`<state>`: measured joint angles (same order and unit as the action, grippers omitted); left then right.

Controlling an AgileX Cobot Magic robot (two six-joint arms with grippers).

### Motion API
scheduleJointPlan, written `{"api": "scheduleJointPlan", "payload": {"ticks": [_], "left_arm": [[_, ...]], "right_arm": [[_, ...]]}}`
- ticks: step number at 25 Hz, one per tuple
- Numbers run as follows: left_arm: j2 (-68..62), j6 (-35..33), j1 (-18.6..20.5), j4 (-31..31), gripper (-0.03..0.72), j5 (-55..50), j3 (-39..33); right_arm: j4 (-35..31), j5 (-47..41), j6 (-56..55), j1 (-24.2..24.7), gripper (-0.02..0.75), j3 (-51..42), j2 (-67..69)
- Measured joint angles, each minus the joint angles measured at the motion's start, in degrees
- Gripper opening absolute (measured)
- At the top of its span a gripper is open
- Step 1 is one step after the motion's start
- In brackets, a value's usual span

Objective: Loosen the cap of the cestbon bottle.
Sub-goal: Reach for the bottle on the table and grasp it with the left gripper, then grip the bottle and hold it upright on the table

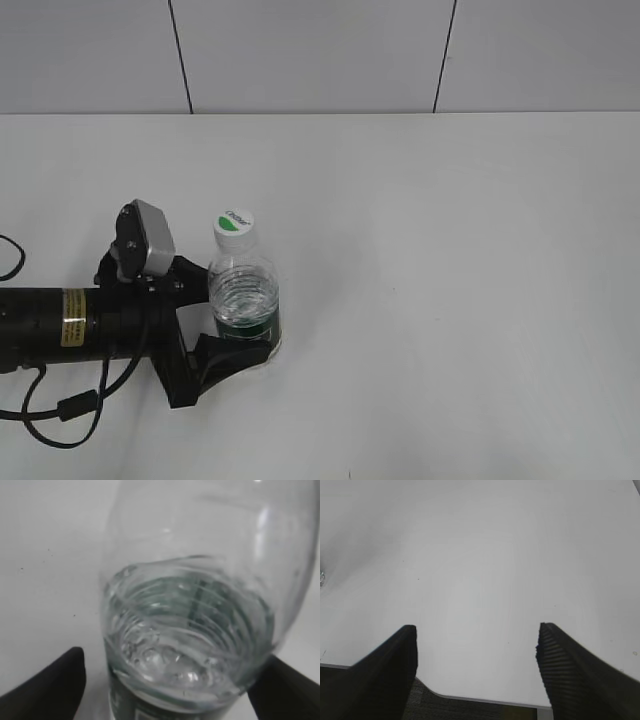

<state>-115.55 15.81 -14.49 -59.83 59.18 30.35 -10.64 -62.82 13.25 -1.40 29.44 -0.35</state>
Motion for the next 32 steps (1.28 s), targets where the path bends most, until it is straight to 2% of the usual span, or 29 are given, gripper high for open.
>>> {"api": "scheduleJointPlan", "payload": {"ticks": [5, 9, 22, 32], "left_arm": [[0.0, 0.0, 0.0, 0.1, 0.531, 0.0, 0.0], [0.0, 0.0, 0.0, -0.2, 0.412, 0.2, 0.0], [-0.2, -0.2, 0.0, -0.2, 0.412, 0.9, 1.5], [-0.5, -0.4, -0.5, -4.3, 0.412, 1.0, 10.6]], "right_arm": [[0.0, 0.0, 0.0, 0.0, 0.568, 0.0, 0.0], [0.0, 0.0, 0.0, 0.0, 0.568, 0.0, 0.0], [-0.1, 0.0, 0.0, 0.0, 0.568, 0.0, 0.0], [-0.1, 0.0, 0.0, 0.0, 0.568, 0.0, 0.0]]}}
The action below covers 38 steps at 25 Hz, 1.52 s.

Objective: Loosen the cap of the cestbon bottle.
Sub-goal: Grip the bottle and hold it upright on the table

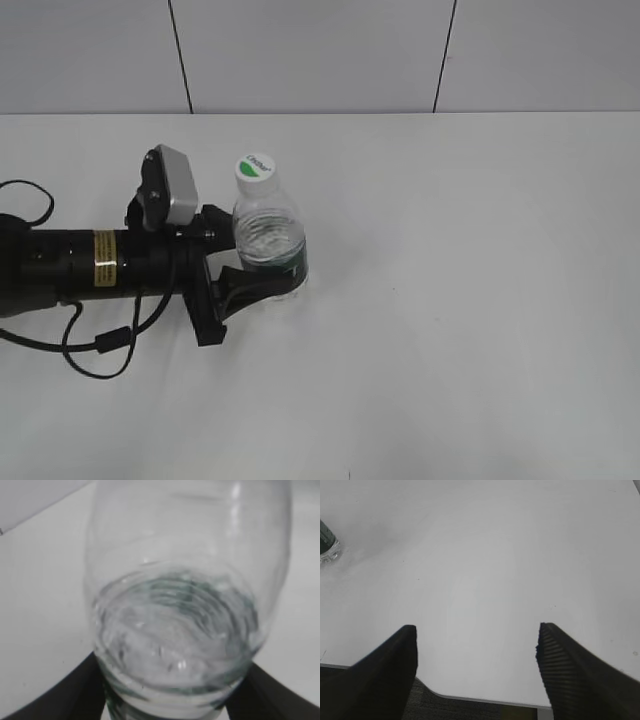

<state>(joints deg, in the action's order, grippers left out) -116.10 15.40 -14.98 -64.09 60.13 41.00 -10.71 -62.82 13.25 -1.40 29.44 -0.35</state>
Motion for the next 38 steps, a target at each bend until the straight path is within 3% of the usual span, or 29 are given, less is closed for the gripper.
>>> {"api": "scheduleJointPlan", "payload": {"ticks": [6, 12, 19, 26, 33, 38], "left_arm": [[0.0, 0.6, -4.4, 0.0, 0.412, -1.8, 5.5], [-0.8, 5.2, -10.9, 3.1, 0.412, -5.2, 10.0], [-4.9, 9.1, -15.8, 4.5, 0.412, -5.9, 14.2], [-7.1, 11.1, -18.2, 3.3, 0.412, -7.8, 14.5], [-7.1, 15.7, -18.9, 2.9, 0.412, -13.6, 14.6], [-7.1, 16.4, -18.9, 3.3, 0.412, -14.2, 14.6]], "right_arm": [[0.0, 0.6, 0.0, 0.0, 0.568, 0.7, 1.4], [0.0, 2.7, 0.0, 0.0, 0.568, 3.8, 7.5], [0.0, 2.1, 0.0, 0.0, 0.568, 8.8, 17.5], [0.0, -2.9, 0.0, 0.0, 0.562, 15.2, 29.7], [1.7, -6.6, 0.0, 0.0, 0.453, 24.4, 43.5], [1.2, -6.9, 0.0, -2.6, 0.433, 30.1, 52.7]]}}
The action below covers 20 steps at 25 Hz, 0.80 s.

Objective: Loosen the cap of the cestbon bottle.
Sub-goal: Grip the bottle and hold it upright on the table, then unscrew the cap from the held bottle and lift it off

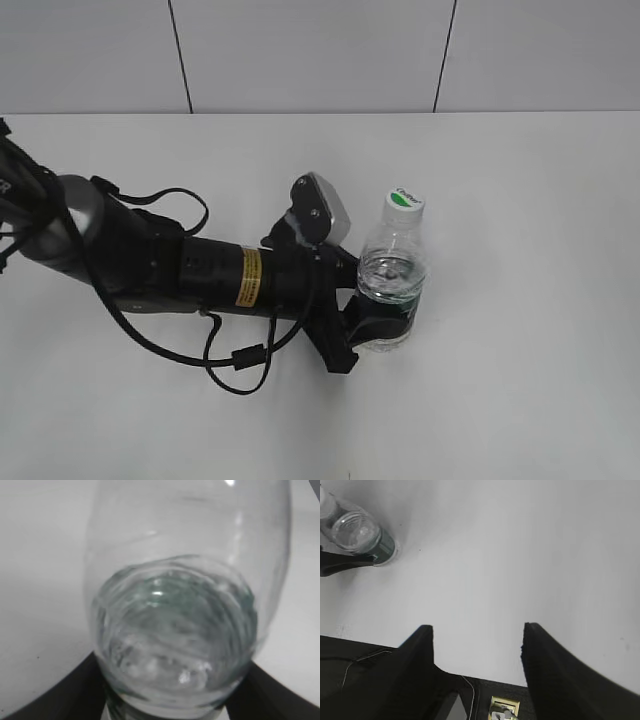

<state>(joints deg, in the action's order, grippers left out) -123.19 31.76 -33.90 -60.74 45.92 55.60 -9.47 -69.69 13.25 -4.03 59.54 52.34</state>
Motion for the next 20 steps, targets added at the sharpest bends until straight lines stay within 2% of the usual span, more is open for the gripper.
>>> {"api": "scheduleJointPlan", "payload": {"ticks": [20], "left_arm": [[-1.7, 0.1, 0.0, -0.1, 0.412, 3.2, 0.4]], "right_arm": [[1.4, -0.1, -6.1, -24.5, 0.398, 20.3, 30.0]]}}
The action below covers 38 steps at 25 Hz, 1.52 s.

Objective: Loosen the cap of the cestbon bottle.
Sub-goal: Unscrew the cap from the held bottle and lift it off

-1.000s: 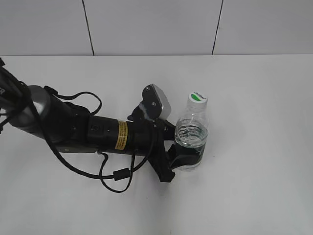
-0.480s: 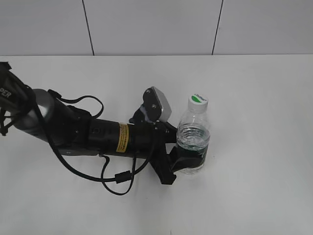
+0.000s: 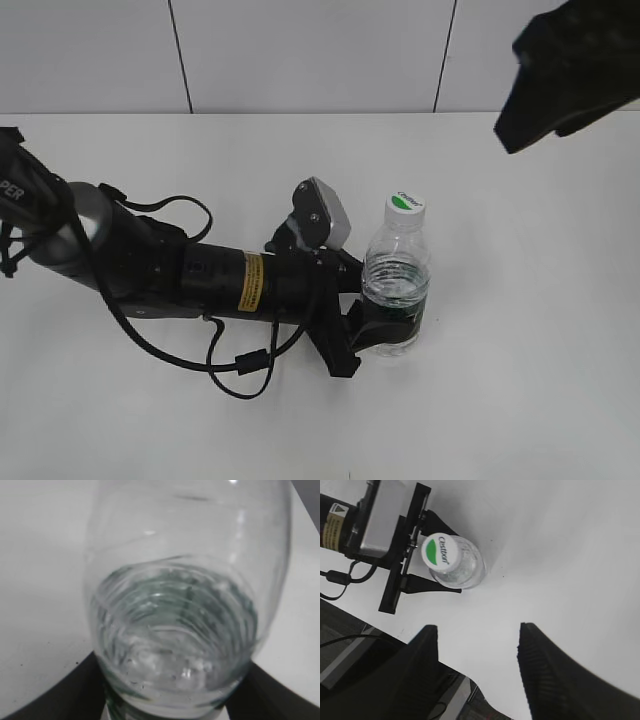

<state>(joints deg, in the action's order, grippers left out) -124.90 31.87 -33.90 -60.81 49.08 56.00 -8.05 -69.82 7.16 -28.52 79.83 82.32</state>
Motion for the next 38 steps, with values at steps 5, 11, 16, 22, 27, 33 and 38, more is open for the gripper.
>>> {"api": "scheduleJointPlan", "payload": {"ticks": [5, 11, 16, 22, 27, 33, 38], "left_arm": [[0.0, 0.0, 0.0, -0.1, 0.412, 0.0, 0.0], [0.0, -0.2, 0.0, -0.8, 0.412, 0.1, 0.0], [0.0, -0.5, 0.0, -2.4, 0.412, 0.4, 0.1], [0.0, -0.6, 0.0, -2.6, 0.412, 0.4, 0.1], [0.0, -2.3, 0.0, -2.8, 0.412, 0.5, 0.1], [0.0, -4.5, 0.0, -2.8, 0.412, 0.5, 0.1], [0.0, -4.5, 0.0, -2.7, 0.412, 0.2, 0.1]], "right_arm": [[-0.1, -0.1, -3.1, -3.5, 0.398, 3.4, 5.8], [-0.7, -0.1, -5.1, -4.6, 0.397, 5.9, 11.8], [-1.3, 0.0, -5.1, -4.6, 0.397, 6.2, 15.0], [-2.6, 0.0, -5.2, -4.6, 0.396, 6.3, 16.9], [-3.4, 0.0, -5.2, -4.6, 0.396, 6.3, 17.9], [-3.6, 0.0, -5.4, -4.6, 0.396, 6.3, 19.1], [-3.6, 0.0, -5.6, -4.6, 0.396, 6.3, 19.1]]}}
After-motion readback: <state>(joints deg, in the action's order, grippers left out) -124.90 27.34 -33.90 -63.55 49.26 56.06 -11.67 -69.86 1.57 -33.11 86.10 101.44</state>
